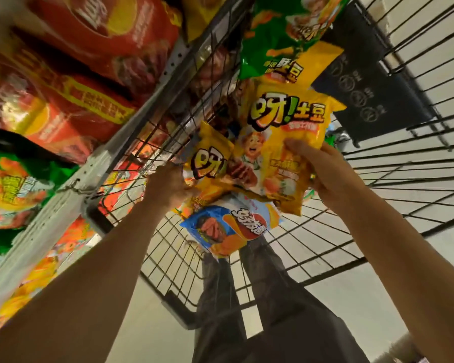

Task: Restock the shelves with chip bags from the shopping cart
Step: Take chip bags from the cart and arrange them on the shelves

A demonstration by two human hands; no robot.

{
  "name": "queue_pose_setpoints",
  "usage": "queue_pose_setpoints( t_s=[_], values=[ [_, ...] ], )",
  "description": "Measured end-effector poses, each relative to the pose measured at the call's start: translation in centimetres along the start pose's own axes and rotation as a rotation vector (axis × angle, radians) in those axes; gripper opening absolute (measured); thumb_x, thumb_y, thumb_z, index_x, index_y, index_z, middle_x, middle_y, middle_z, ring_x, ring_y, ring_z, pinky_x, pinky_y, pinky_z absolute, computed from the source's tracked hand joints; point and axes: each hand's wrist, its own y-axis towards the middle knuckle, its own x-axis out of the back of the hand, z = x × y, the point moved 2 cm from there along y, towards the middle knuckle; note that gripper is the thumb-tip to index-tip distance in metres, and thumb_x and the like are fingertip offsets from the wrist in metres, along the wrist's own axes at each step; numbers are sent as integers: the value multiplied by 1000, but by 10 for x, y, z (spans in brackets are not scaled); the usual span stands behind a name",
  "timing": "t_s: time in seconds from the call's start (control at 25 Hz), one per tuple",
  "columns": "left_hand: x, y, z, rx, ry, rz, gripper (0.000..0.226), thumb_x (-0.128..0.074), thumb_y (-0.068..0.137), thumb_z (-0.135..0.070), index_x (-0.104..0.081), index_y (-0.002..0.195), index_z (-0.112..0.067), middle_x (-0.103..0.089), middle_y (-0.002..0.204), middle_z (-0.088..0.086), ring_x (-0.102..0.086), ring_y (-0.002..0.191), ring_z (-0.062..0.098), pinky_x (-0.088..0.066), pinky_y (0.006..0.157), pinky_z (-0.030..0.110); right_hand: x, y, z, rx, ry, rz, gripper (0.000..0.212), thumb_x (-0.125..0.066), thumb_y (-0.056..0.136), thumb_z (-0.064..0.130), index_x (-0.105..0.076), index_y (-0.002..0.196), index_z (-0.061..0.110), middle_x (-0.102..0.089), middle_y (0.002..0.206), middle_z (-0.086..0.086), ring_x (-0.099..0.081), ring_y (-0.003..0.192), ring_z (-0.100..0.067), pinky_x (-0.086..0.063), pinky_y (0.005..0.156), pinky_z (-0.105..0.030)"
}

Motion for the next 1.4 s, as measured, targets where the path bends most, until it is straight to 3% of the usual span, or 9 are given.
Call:
queue_pose_setpoints(
  t_s=[0.08, 0.24, 0.36, 0.56, 0.8, 1.0, 1.2, 1.32, 1.4],
  values=[
    [11, -17, -2, -58, 99, -171, 61, -79, 78, -55, -62, 117, -11, -74, 100, 14, -69, 100, 36, -51, 93, 44, 8, -16, 0, 16, -57, 13, 44, -77, 85, 35, -63, 125, 22, -78, 107, 4, -76, 95, -18, -58, 88, -44],
    [41, -58, -2, -195, 222, -525, 61, -81, 76, -53, -61, 98, 0, -68, 74, 26, -68, 75, 43, -53, 71, 47, 2, -45, -1, 59, -87, 48, 50, -79, 81, 35, -62, 126, 20, -77, 110, 1, -75, 99, -22, -60, 86, -43],
    [52, -86, -5, -186, 147, -501, 65, -78, 78, -56, -58, 105, 0, -69, 75, 23, -69, 71, 41, -51, 63, 41, -10, -63, 0, 119, -125, 68, 50, -80, 80, 33, -62, 126, 23, -78, 108, 4, -76, 95, -16, -61, 79, -35],
    [58, -138, -2, -80, 63, -362, 72, -61, 80, -75, -51, 127, -21, -72, 92, 7, -69, 88, 32, -49, 70, 35, -24, -94, 3, 233, -234, 53, 49, -81, 81, 34, -60, 125, 27, -74, 111, 5, -71, 100, -17, -56, 74, -32],
    [71, -217, 24, -106, -10, -445, 80, -63, 79, -75, -46, 138, -24, -71, 110, 6, -67, 99, 31, -49, 72, 36, -35, -180, 10, 455, -247, 76, 40, -78, 86, 28, -64, 123, 29, -76, 108, 5, -75, 96, -16, -60, 74, -32],
    [66, -325, 66, -216, -112, -596, 81, -64, 80, -73, -43, 145, -28, -72, 116, 4, -67, 105, 30, -44, 69, 35, -57, -291, -17, 670, -212, 138, 39, -78, 84, 26, -67, 121, 23, -79, 104, 3, -77, 90, -17, -62, 67, -28],
    [28, -472, 147, -184, -278, -854, 78, -68, 80, -68, -48, 141, -23, -74, 110, 10, -69, 102, 34, -50, 75, 40, -114, -395, -56, 813, -171, 235, 36, -80, 79, 33, -71, 113, 24, -79, 104, -2, -76, 95, -25, -59, 87, -46],
    [19, -556, 202, -104, -351, -1038, 78, -62, 74, -77, -53, 133, -26, -75, 104, 8, -68, 101, 37, -49, 68, 39, -169, -453, -64, 893, -190, 347, 55, -83, 66, 44, -67, 114, 24, -78, 103, -1, -76, 94, -25, -60, 82, -47],
    [19, -605, 228, -52, -350, -1137, 81, -53, 69, -83, -51, 133, -34, -75, 108, 5, -68, 103, 35, -50, 70, 40, -206, -484, -62, 932, -174, 427, 54, -83, 69, 38, -64, 114, 15, -77, 103, -9, -75, 92, -30, -60, 82, -55]
  ],
)
